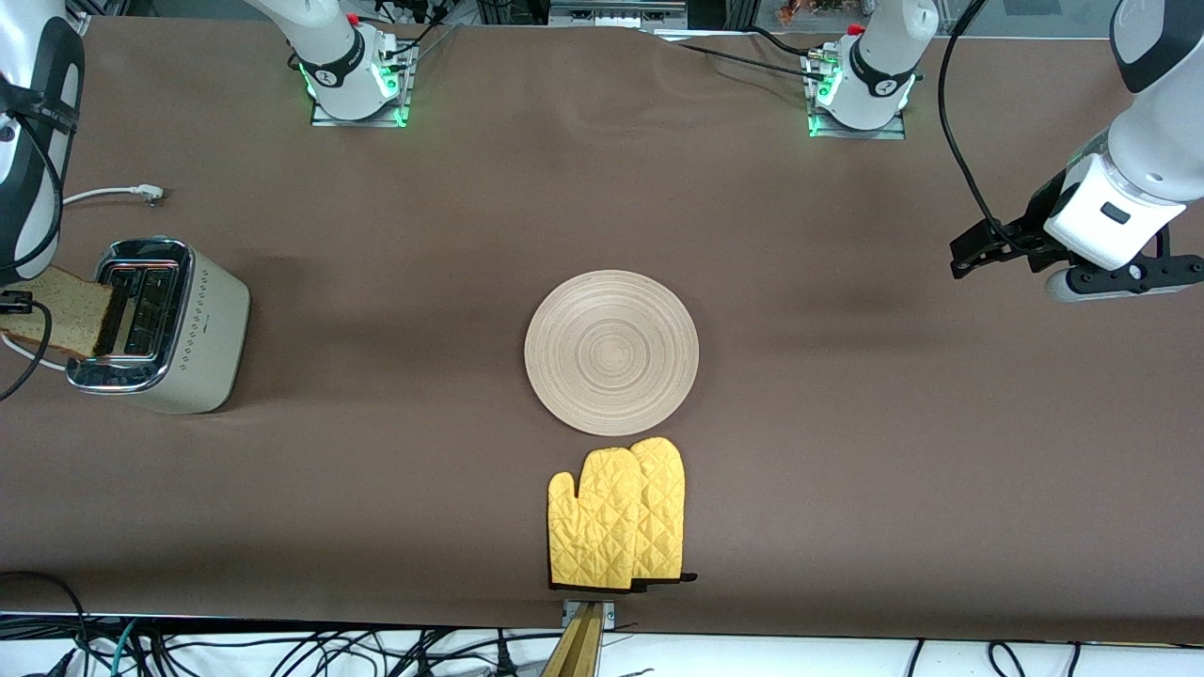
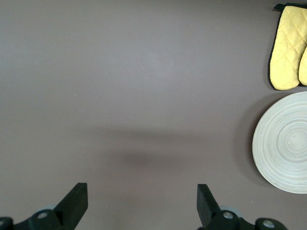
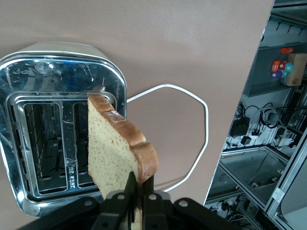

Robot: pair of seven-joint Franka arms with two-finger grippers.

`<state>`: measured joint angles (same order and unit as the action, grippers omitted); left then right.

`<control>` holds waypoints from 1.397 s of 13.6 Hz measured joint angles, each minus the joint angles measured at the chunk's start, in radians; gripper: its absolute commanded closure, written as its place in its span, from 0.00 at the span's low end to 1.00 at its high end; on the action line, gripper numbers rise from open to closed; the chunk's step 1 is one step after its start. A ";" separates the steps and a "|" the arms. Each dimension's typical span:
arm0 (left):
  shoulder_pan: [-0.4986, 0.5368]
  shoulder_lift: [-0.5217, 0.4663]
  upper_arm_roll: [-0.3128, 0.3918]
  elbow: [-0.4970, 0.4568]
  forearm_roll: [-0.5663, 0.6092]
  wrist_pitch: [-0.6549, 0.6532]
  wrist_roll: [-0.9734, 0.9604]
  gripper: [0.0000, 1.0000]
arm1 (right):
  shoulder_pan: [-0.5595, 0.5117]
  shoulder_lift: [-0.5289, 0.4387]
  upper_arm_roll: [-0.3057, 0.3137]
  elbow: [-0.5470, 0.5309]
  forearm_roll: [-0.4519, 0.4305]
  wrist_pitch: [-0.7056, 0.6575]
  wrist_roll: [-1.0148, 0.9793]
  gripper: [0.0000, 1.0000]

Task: Move plate and put bread in toaster
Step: 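Lower the bread with the right gripper into a toaster slot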

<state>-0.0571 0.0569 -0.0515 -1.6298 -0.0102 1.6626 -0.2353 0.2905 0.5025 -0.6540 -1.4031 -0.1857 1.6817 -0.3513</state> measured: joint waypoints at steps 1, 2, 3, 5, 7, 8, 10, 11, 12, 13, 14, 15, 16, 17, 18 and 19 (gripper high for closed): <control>0.000 0.000 0.000 0.000 0.000 0.000 0.000 0.00 | 0.004 0.003 0.003 0.000 0.000 0.000 0.000 1.00; 0.000 0.000 0.000 0.000 0.000 0.000 0.000 0.00 | 0.008 0.006 0.006 0.000 0.000 0.000 0.000 1.00; 0.000 0.000 0.000 0.000 0.000 0.000 0.000 0.00 | 0.012 0.008 0.009 0.000 0.000 0.000 0.000 1.00; 0.000 0.000 0.000 0.000 0.000 0.000 0.000 0.00 | 0.015 0.013 0.017 0.000 0.000 -0.001 0.000 1.00; 0.000 0.000 0.000 0.000 0.000 0.000 0.000 0.00 | 0.015 0.019 0.020 -0.001 0.000 -0.002 0.000 1.00; 0.000 0.000 0.000 0.000 0.000 0.000 0.000 0.00 | 0.015 0.023 0.021 -0.002 0.000 -0.002 0.000 1.00; 0.000 0.000 0.000 0.000 0.000 0.000 0.000 0.00 | 0.015 0.030 0.033 -0.002 0.000 -0.004 0.000 1.00; 0.000 0.000 0.000 0.000 0.000 0.000 0.000 0.00 | 0.015 0.031 0.040 -0.003 0.000 -0.008 0.000 1.00; 0.000 0.000 0.000 0.000 0.000 0.000 0.000 0.00 | 0.017 0.031 0.045 -0.003 0.000 -0.014 0.000 1.00; 0.000 0.000 0.000 0.000 0.000 0.000 0.000 0.00 | 0.019 0.031 0.046 -0.002 0.000 -0.019 0.000 1.00; 0.000 0.000 0.000 0.000 0.000 0.000 0.000 0.00 | 0.019 0.031 0.046 -0.002 0.000 -0.028 -0.001 1.00; 0.000 0.000 0.000 0.000 0.000 0.000 0.000 0.00 | 0.020 0.031 0.046 -0.002 0.000 -0.043 -0.002 1.00; 0.000 0.000 0.000 0.000 0.000 0.000 0.000 0.00 | 0.020 0.030 0.047 -0.002 0.000 -0.058 -0.005 1.00; 0.000 0.000 0.000 0.000 0.000 0.000 0.000 0.00 | 0.020 0.028 0.051 -0.002 0.000 -0.073 -0.008 1.00; 0.000 0.000 0.000 0.000 0.000 0.000 0.000 0.00 | 0.021 0.026 0.053 -0.002 0.000 -0.088 -0.011 1.00; 0.000 0.000 0.000 0.000 0.000 0.000 0.000 0.00 | 0.022 0.025 0.054 -0.002 0.000 -0.100 -0.013 1.00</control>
<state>-0.0572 0.0571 -0.0515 -1.6298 -0.0102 1.6626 -0.2353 0.3126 0.5276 -0.6004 -1.4051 -0.1856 1.5816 -0.3647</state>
